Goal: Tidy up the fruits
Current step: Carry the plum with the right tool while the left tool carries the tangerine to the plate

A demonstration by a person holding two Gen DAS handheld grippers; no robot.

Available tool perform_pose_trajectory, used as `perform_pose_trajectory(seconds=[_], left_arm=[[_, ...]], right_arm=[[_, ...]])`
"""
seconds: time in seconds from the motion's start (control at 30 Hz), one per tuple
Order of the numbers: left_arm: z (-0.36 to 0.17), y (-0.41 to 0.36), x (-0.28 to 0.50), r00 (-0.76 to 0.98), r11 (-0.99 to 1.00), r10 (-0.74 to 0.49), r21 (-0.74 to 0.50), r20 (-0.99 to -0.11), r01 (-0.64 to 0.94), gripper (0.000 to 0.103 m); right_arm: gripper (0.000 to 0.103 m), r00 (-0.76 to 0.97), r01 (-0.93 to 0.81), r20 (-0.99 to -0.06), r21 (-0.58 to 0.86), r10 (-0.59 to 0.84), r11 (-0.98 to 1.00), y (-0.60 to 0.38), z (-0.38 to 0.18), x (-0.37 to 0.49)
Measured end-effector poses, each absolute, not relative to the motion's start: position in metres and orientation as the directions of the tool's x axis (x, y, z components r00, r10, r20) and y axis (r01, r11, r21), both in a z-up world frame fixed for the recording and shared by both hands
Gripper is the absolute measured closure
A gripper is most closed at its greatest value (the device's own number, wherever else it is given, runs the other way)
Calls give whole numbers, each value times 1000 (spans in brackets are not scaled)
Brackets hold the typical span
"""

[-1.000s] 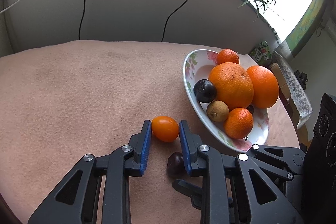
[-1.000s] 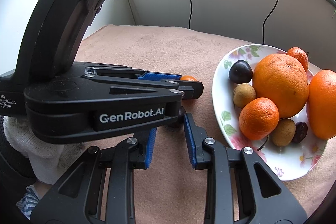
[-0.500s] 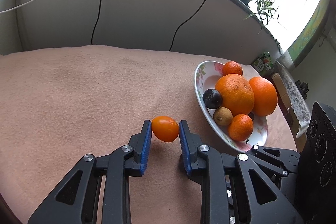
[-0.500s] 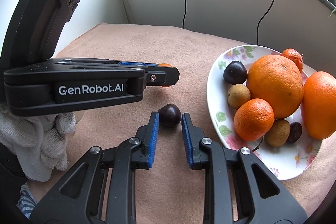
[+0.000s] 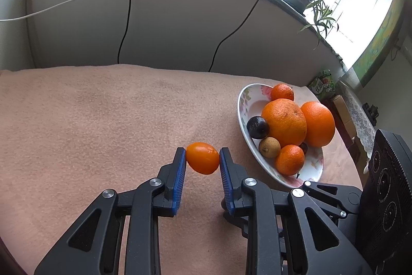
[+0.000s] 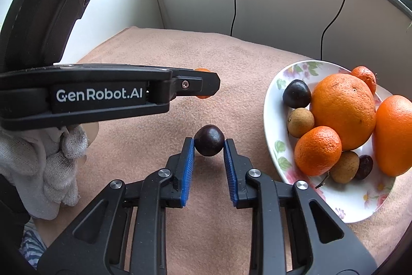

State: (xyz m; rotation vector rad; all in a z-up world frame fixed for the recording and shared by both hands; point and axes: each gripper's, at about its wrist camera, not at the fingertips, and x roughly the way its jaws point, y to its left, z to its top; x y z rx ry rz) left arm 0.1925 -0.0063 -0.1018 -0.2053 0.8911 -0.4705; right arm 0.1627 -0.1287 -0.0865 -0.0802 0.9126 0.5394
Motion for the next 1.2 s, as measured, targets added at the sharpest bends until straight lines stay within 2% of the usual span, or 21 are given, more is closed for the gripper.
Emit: perform_pose_trajectory(seconds=[0.23,0.53,1.2], left_arm=[[-84,-13,185,568,883,-469,-341,-676,323,78],[-64,-35,177,599,881,-471,-311,-648,356,78],[-53,-82,184,592,866,-489,-276,-640,417,78]], right_arm=[[78,528,-460,-721,201,449,865,-159,-58,151],[78,601,-409,-675,201,429,890,-208,-30,138],[78,672,-287,-651,209,352,935,-282,-28,140]])
